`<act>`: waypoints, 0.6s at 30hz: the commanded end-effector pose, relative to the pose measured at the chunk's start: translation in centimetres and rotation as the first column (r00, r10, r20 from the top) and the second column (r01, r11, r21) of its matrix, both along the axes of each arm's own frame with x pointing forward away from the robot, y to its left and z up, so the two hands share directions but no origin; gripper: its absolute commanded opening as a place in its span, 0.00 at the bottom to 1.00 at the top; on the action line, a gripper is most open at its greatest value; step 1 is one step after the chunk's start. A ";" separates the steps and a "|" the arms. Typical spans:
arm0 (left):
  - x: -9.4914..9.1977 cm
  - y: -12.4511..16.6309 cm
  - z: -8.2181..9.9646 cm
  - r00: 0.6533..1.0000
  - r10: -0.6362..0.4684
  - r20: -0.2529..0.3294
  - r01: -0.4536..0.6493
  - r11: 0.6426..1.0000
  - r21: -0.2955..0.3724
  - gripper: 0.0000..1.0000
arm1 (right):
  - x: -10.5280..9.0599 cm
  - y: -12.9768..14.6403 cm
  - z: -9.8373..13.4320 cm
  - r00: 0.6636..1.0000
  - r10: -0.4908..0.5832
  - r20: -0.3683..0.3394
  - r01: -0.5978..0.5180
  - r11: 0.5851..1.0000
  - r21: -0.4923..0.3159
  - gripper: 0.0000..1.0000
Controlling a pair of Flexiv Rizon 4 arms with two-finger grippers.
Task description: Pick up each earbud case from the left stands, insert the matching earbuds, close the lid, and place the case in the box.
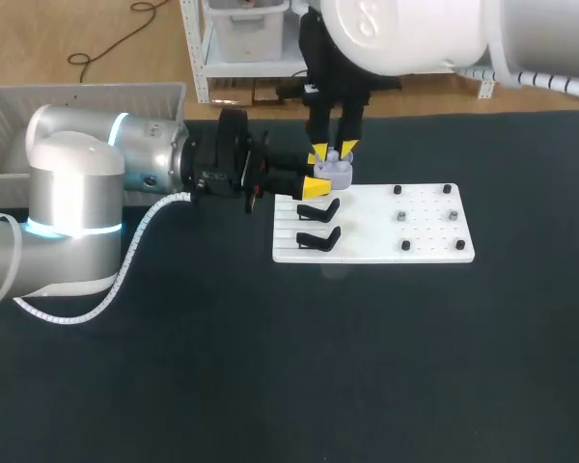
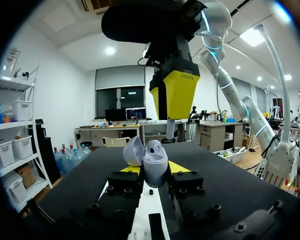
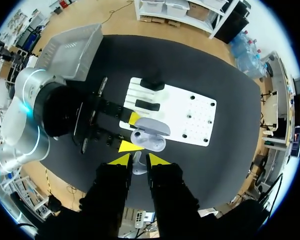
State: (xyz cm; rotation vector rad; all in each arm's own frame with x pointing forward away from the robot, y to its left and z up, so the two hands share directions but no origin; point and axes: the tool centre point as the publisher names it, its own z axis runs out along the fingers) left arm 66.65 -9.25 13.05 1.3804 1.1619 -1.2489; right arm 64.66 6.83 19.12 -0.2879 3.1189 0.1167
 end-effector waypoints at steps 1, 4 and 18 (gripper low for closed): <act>-0.1 0.0 0.0 1.000 0.003 0.002 -0.003 1.000 -0.001 0.00 | 0.0 -0.1 -0.3 1.000 -0.018 0.010 0.018 1.000 0.002 0.00; -0.1 0.0 0.0 1.000 0.003 0.002 -0.003 1.000 -0.001 0.00 | 0.1 -0.2 -0.4 0.999 -0.035 0.018 0.035 0.999 0.004 0.00; -0.1 0.0 0.0 1.000 0.003 0.002 -0.003 1.000 -0.001 0.00 | 0.6 0.0 -1.3 0.998 -0.058 0.018 0.057 0.998 0.019 0.00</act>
